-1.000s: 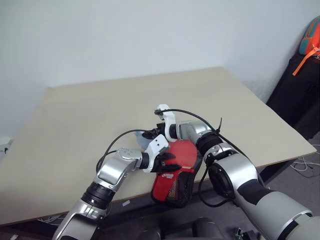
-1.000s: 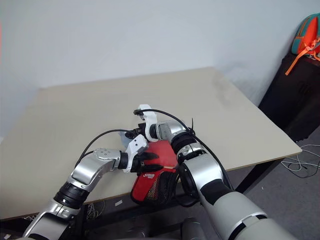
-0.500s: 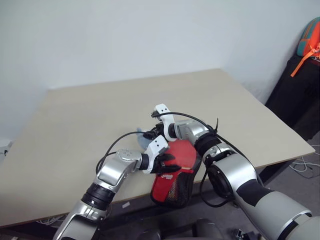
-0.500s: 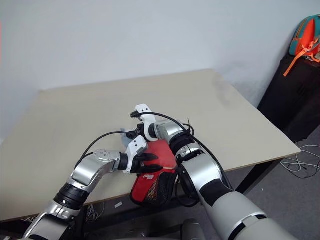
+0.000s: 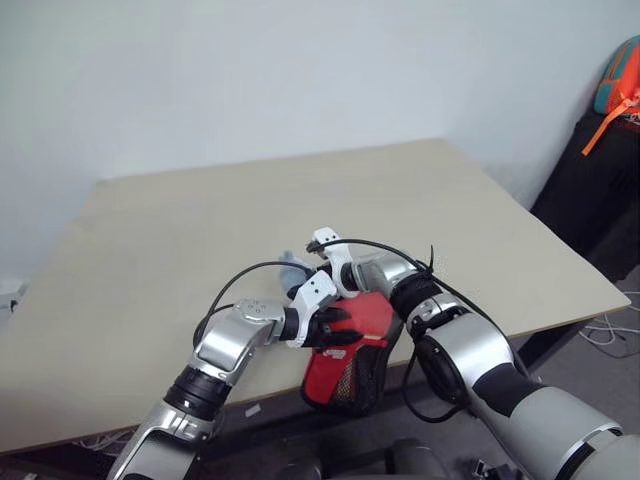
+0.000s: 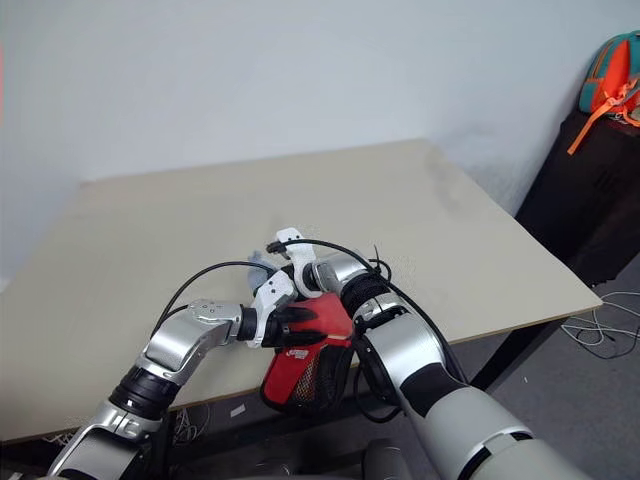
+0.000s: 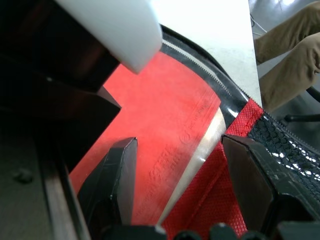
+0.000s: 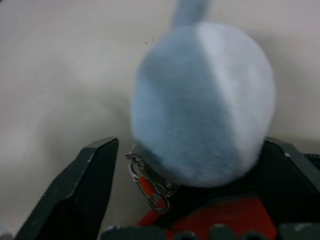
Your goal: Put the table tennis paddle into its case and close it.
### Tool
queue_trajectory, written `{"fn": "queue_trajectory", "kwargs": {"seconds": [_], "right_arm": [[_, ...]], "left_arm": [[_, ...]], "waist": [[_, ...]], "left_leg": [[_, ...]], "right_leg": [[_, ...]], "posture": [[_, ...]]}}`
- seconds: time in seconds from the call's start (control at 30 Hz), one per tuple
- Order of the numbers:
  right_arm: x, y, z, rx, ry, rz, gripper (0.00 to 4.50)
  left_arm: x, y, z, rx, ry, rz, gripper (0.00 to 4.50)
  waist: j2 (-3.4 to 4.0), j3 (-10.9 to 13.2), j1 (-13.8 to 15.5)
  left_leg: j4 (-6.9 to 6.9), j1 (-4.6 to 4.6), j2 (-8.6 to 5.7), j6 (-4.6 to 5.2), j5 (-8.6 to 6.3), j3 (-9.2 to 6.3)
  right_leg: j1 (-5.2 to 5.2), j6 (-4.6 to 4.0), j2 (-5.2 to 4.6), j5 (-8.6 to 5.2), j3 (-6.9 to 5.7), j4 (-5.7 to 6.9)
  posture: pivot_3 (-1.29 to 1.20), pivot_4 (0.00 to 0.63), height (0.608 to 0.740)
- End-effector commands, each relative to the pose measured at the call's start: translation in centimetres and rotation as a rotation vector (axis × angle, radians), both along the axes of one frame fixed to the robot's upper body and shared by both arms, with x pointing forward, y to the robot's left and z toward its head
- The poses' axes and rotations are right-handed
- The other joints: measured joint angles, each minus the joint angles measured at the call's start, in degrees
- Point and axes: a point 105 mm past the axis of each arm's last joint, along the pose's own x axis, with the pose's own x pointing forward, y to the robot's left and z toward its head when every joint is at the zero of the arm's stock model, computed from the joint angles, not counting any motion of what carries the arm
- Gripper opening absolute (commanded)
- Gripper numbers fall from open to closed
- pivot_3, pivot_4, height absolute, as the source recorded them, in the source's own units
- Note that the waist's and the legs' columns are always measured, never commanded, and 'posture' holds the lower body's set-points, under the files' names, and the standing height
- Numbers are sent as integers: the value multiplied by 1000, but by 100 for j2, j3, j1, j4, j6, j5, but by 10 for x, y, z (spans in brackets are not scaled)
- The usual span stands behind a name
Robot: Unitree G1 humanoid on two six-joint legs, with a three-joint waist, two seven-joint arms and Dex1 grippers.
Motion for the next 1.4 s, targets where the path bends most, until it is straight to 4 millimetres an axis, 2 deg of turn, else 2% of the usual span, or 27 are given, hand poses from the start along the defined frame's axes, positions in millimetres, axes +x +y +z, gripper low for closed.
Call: {"fn": "queue_trajectory", "kwargs": {"seconds": [0.03,0.23,0.53,0.7,0.83,0.97,1.03,1.23,1.4], "right_arm": [[2,5,6,25,-5,-21,4253],[13,8,18,97,-41,-98,4253],[21,4,21,116,-66,-163,4253],[29,1,22,111,-102,-225,2728],[35,-3,26,115,-136,-254,1317],[53,-17,37,127,-209,-390,199],[62,-25,42,131,-241,-462,17],[80,-45,60,166,-326,-617,16],[94,-73,70,136,-390,-745,15]], "left_arm": [[-7,16,-32,96,122,55,2803],[-6,15,-30,93,122,59,2803],[-6,14,-30,92,129,53,2803],[-6,15,-30,93,129,54,2803],[-5,16,-31,93,132,59,2803],[-4,16,-31,94,134,61,2803],[-4,15,-31,95,136,60,2803],[-4,14,-30,94,148,57,2803],[-3,11,-29,93,153,47,2803]], "waist": [[0,0,0],[0,0,0],[1,1,0],[1,1,0],[1,1,0],[1,2,3],[1,3,5],[2,4,1],[2,7,4]], "left_leg": [[0,0,0,0,0,-1],[2,0,0,0,0,-2],[2,0,0,0,0,-1],[1,0,0,0,0,-2],[2,0,0,0,0,-2],[2,0,0,0,0,-2],[3,-1,-1,0,0,-5],[2,-1,-2,1,0,-4],[4,-2,-3,1,1,-4]], "right_leg": [[0,3,0,-2,0,0],[0,1,0,-1,0,1],[1,3,0,-2,0,1],[1,3,0,-2,0,1],[2,3,0,-2,0,1],[3,3,0,-2,-1,0],[4,3,-2,-2,-3,0],[4,3,-1,-2,-1,0],[6,3,-2,-2,-1,-1]], "posture": [[0,0,740],[0,0,740],[0,0,740],[0,0,740],[0,0,740],[0,0,740],[0,0,740],[0,0,740],[0,0,740]]}}
